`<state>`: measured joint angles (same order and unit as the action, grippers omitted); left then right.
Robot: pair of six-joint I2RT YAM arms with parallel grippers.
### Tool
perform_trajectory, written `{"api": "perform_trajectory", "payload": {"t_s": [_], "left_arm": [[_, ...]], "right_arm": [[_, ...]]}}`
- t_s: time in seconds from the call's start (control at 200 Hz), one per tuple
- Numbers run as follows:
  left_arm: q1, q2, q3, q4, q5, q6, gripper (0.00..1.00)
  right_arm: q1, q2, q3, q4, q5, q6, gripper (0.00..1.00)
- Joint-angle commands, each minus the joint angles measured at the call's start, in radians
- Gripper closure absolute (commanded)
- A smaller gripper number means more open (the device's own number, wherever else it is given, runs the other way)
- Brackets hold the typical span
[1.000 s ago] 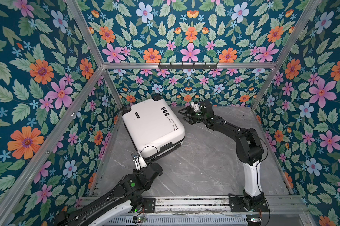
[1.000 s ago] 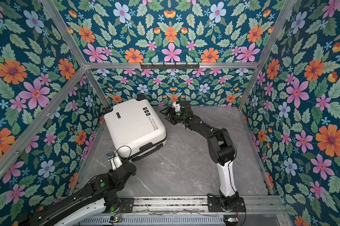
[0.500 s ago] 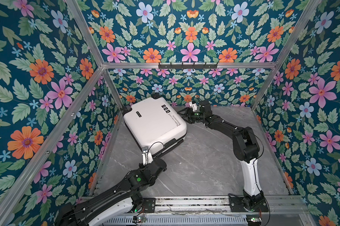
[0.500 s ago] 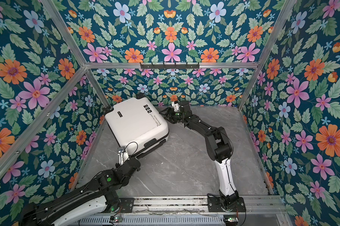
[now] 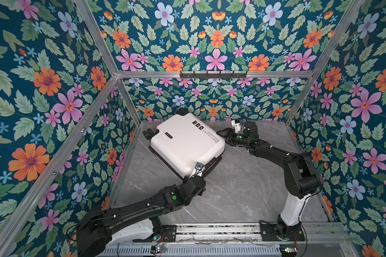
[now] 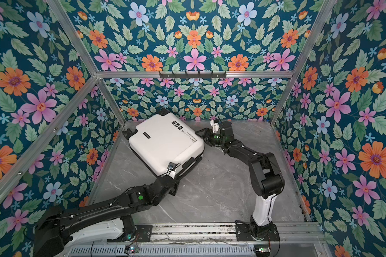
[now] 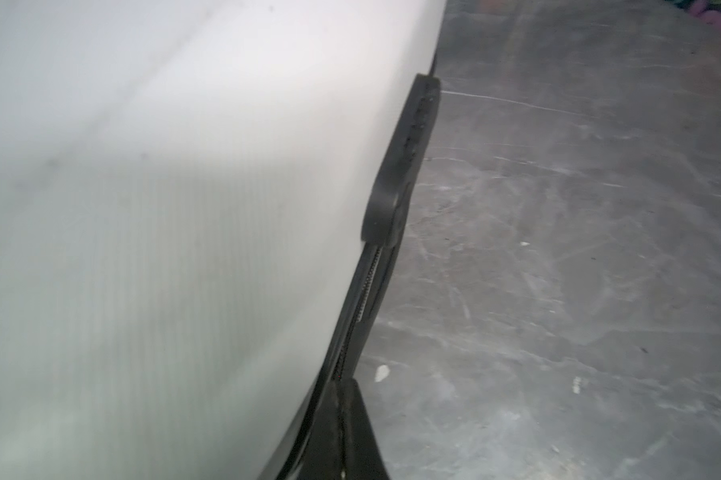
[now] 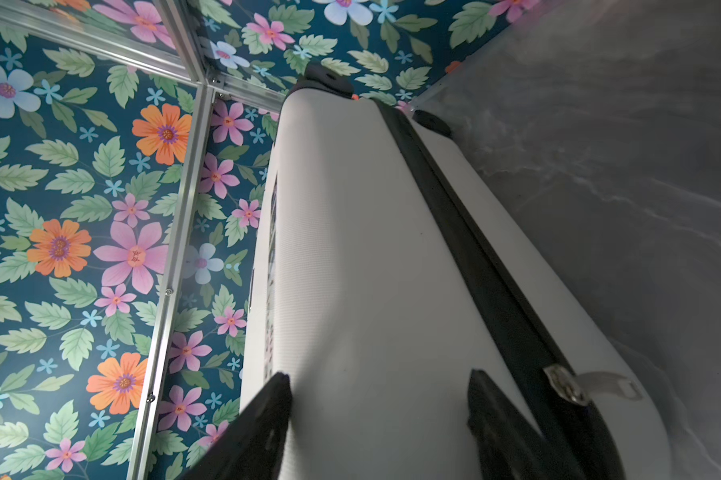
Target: Pack the luggage
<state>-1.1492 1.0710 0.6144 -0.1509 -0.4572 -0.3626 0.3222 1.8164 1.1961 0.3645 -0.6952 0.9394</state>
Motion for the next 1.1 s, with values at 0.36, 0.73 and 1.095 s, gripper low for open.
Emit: {"api": "perform_trajectory", "payload": {"t_s": [0.36,0.73,1.095], "left_arm": [[-0.299,-0.139,-0.093,-0.169,-0.474,-0.583,1.0],[-0.032,-0.301,-0.139,-0.524,-0.496,-0.85,1.0],[0.036,-0.234,-0.15,-0.324,-0.394,-0.684,1.0]], "right_arm": [[-0.057,-0.389,-0.322,-0.214,-0.038,-0.138,0.3],[0.145,-0.647,-0.369,-0.486,0.233,-0.357,0.23],[0.302,-0.279,0.229,-0.892,0.468,-0.514,0.17]]}}
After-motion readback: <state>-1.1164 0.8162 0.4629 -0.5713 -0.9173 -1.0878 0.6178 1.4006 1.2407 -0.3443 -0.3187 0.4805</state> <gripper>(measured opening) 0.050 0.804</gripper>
